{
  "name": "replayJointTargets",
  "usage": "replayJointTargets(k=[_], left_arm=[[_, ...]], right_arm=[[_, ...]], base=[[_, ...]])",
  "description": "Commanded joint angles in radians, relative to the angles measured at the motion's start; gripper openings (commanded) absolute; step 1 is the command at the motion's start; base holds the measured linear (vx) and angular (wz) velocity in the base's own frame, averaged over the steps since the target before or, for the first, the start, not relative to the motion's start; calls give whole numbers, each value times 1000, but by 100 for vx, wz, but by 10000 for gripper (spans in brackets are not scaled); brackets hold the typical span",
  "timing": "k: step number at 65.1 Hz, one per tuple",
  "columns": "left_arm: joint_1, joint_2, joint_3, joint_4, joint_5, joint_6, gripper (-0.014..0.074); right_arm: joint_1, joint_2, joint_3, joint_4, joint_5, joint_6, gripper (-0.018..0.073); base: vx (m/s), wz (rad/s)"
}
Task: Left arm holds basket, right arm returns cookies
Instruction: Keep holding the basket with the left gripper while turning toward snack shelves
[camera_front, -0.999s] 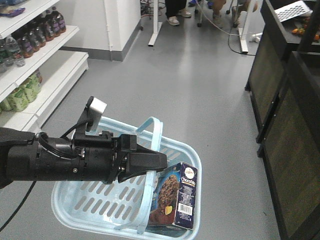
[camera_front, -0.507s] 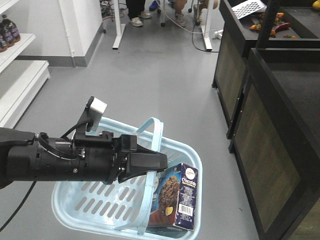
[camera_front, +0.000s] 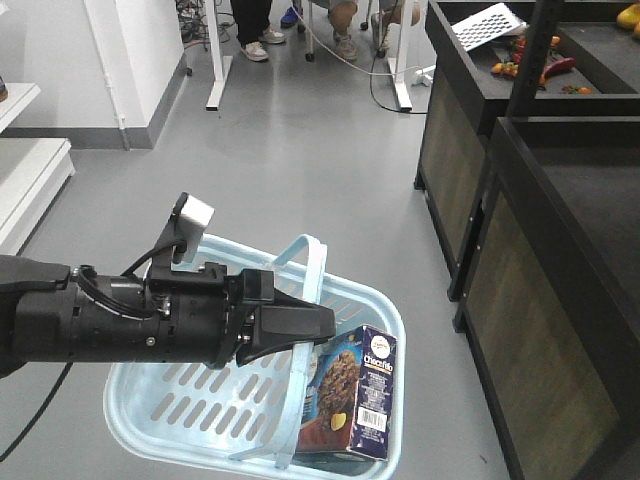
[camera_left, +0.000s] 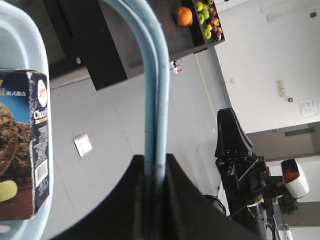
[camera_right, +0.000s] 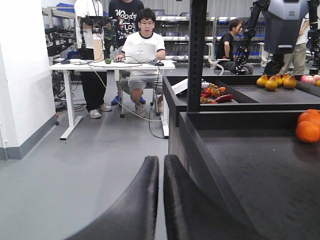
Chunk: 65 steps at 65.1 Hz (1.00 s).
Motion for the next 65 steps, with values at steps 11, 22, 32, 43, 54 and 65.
replayJointTargets(k=[11, 22, 32, 43, 54, 65], left_arm=[[-3, -41, -31, -116, 51, 6, -3], [-3, -41, -31, -116, 51, 6, -3], [-3, -41, -31, -116, 51, 6, -3], [-3, -41, -31, -116, 51, 6, -3], [-3, -41, -31, -116, 51, 6, -3], [-3, -41, -31, -116, 51, 6, -3]], right_arm=[[-3, -13, 18, -11, -74, -3, -6], [-3, -13, 18, -11, -74, -3, -6], [-3, -13, 18, -11, -74, -3, -6], [-3, -13, 18, -11, -73, -3, -6], [-3, -13, 18, -11, -73, -3, -6], [-3, -13, 18, -11, -73, -3, -6]], base=[[30, 9], [31, 8], [32, 5], [33, 2], [34, -3], [34, -4]])
